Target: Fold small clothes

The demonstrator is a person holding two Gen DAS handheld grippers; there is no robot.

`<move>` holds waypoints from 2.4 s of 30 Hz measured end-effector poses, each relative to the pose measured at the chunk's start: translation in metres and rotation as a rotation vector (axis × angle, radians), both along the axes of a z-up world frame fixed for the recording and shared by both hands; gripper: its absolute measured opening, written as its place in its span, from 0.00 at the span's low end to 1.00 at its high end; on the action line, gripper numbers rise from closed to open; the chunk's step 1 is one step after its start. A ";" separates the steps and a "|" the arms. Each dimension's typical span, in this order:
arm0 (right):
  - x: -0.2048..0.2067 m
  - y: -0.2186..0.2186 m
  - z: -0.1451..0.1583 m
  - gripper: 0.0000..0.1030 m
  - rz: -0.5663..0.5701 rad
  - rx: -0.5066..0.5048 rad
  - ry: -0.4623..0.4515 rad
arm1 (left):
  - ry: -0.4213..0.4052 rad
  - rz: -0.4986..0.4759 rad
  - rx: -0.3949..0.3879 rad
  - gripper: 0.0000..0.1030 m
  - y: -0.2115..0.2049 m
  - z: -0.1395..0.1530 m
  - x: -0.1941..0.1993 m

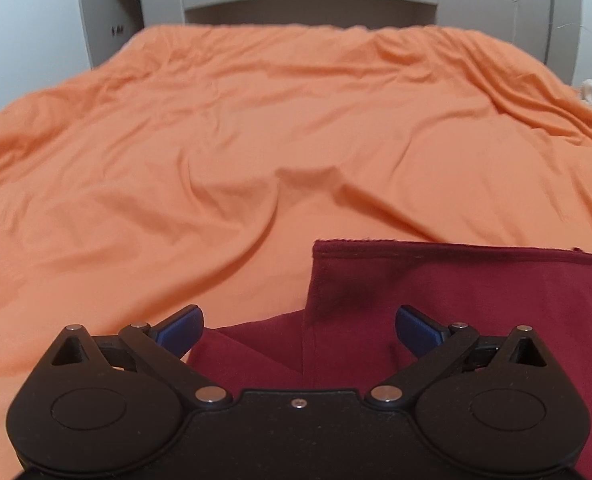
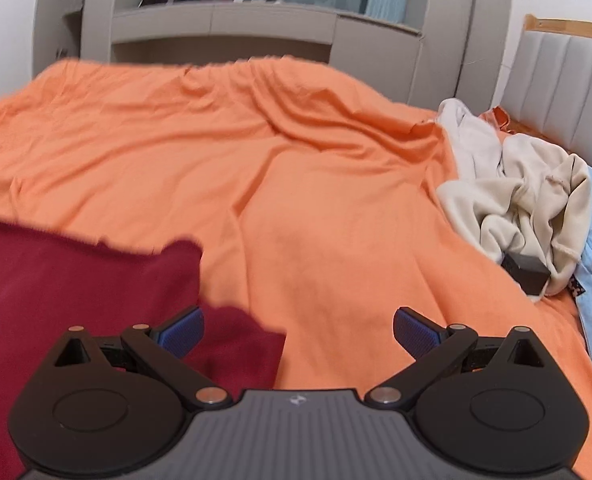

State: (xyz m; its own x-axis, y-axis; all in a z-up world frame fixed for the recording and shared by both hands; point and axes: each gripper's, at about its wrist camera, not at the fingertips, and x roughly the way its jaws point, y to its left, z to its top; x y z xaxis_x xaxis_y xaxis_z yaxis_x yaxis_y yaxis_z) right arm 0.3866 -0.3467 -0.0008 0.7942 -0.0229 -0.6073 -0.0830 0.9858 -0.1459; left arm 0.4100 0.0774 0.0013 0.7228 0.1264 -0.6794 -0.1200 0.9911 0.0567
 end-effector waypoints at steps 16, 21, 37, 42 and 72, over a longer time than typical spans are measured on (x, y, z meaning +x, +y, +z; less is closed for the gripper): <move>-0.068 0.000 0.012 1.00 -0.063 -0.038 -0.061 | -0.152 0.031 -0.053 0.99 0.035 0.015 -0.114; -0.084 0.026 0.023 1.00 0.000 0.056 -0.154 | -0.146 0.066 -0.155 0.99 0.049 0.011 -0.138; -0.117 0.131 0.019 1.00 0.290 0.221 -0.173 | -0.120 0.041 -0.131 0.99 0.039 0.007 -0.142; -0.114 0.159 0.004 1.00 0.320 0.191 -0.123 | -0.108 0.041 -0.121 0.99 0.037 0.005 -0.139; -0.119 0.161 -0.019 1.00 0.301 0.165 -0.107 | -0.153 -0.084 -0.555 0.99 0.023 -0.013 -0.206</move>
State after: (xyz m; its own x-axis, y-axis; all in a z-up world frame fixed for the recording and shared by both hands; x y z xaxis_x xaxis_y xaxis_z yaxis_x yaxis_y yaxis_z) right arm 0.2678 -0.1859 -0.0200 0.8099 0.3129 -0.4961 -0.3660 0.9305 -0.0106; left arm 0.2045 0.1000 -0.0122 0.8099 -0.2814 -0.5147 -0.0054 0.8738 -0.4862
